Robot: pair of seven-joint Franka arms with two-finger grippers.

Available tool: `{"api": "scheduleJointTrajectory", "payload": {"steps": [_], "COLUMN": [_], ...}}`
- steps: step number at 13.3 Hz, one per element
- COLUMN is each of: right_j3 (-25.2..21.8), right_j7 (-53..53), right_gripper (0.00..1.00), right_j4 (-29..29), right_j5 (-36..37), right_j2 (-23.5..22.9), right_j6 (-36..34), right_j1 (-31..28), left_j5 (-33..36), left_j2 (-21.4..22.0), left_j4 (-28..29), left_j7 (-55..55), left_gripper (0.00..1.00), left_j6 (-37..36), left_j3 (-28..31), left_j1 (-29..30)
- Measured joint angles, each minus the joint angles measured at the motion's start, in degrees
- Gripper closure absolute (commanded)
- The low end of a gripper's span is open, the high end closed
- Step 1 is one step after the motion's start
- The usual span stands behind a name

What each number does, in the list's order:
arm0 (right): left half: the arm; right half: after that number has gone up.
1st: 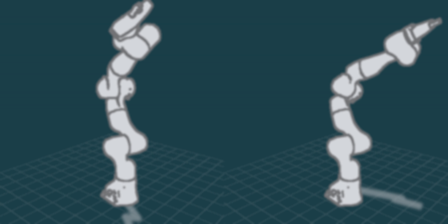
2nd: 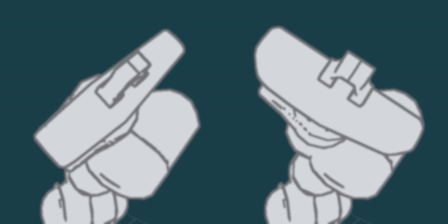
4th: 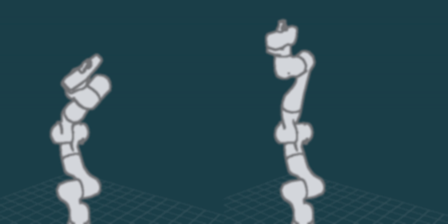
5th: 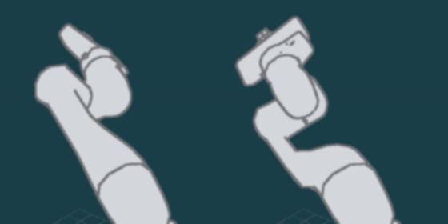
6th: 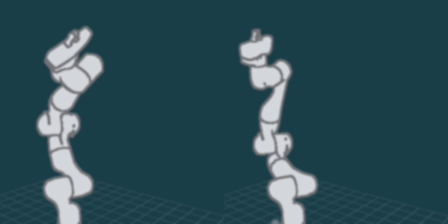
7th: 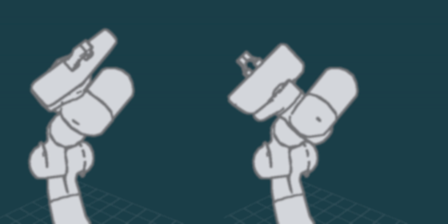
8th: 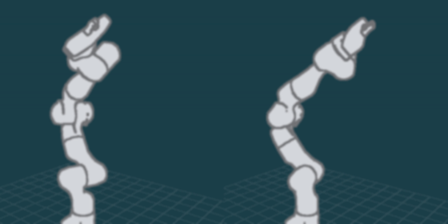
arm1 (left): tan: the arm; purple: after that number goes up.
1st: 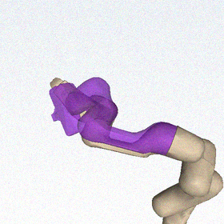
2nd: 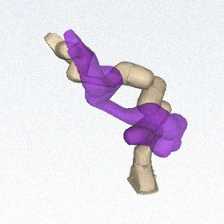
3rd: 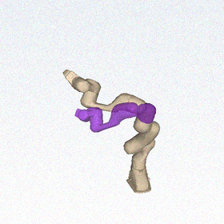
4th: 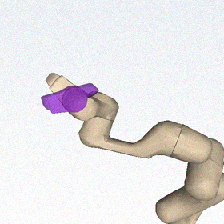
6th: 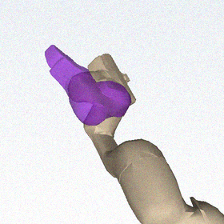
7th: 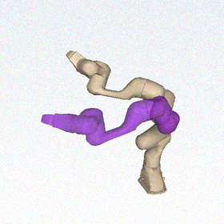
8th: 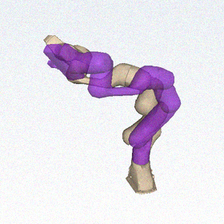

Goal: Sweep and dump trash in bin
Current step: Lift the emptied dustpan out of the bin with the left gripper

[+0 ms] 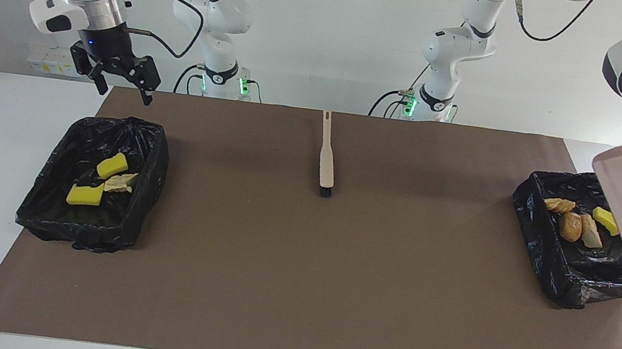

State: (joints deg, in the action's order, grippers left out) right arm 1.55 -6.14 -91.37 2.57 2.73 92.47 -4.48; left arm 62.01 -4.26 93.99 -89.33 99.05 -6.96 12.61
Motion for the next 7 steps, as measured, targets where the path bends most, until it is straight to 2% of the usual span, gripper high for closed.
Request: {"api": "scheduleJointTrajectory", "payload": {"steps": [3, 7], "right_j3": [-0.2, 0.3], "right_j7": [0.1, 0.1], "right_gripper": [0.0, 0.0], "right_j4": [0.0, 0.0], "right_j5": [0.0, 0.0], "right_j2": [-0.1, -0.1], "right_j6": [0.0, 0.0], "right_j1": [0.3, 0.5], "left_j5": [-13.9, -31.5], "left_j2": [0.0, 0.6], "left_j4": [0.2, 1.0], "left_j7": [7.7, 21.9], "left_gripper": [1.0, 1.0], "left_j6": [-3.5, -7.5], "left_j3": [-0.1, 0.0], "left_j1": [-4.4, -5.6]}}
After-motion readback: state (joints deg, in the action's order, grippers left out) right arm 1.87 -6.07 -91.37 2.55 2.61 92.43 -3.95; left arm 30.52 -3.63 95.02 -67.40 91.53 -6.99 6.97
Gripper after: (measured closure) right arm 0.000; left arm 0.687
